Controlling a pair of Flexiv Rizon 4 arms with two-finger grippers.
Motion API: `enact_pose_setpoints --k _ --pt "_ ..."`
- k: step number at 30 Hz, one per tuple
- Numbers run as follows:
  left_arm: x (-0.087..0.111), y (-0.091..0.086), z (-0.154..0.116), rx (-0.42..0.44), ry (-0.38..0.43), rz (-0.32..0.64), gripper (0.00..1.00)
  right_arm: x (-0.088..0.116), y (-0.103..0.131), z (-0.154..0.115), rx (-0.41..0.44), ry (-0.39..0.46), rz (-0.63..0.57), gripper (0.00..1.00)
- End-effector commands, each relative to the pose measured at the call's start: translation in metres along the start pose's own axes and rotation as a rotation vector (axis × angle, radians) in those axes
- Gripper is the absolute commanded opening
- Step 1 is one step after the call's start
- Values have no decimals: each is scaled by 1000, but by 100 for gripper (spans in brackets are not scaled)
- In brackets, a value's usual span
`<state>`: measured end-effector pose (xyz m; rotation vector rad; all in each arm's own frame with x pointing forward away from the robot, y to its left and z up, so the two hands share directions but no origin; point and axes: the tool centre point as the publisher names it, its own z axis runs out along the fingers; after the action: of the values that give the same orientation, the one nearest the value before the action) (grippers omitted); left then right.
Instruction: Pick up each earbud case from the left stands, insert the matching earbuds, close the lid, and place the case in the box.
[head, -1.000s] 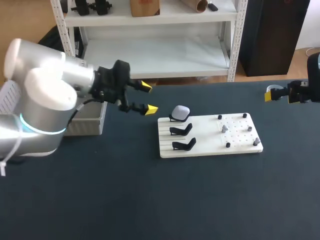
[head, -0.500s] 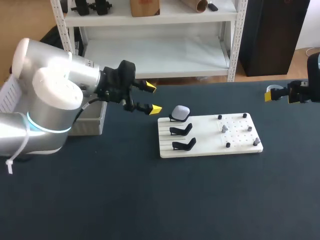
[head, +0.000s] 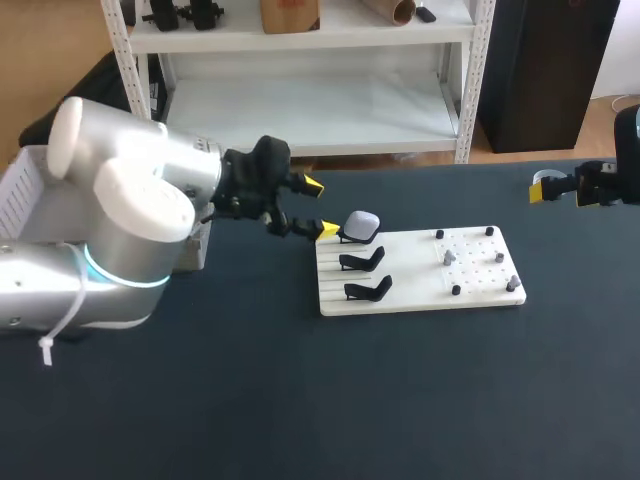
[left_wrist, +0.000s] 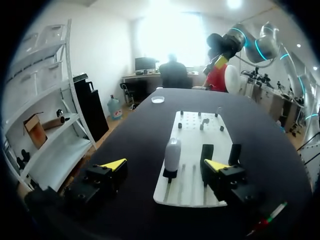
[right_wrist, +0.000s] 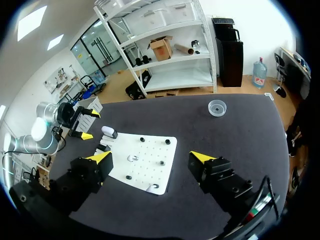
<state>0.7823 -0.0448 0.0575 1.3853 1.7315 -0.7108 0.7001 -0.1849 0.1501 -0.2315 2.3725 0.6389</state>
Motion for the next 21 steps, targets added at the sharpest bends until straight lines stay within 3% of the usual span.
enact_pose_setpoints --k 1,14,16,21 --pt "6 5 18 14 -8 4 100 0 0 0 -2 1 -1 100" --pt "3 -2 45 62 -9 4 100 0 0 0 -2 1 -1 100" --pt "4 -3 48 65 -9 0 97 0 0 0 -2 1 -1 100" --pt "5 -7 53 65 -14 -12 78 0 0 0 -2 1 -1 100"
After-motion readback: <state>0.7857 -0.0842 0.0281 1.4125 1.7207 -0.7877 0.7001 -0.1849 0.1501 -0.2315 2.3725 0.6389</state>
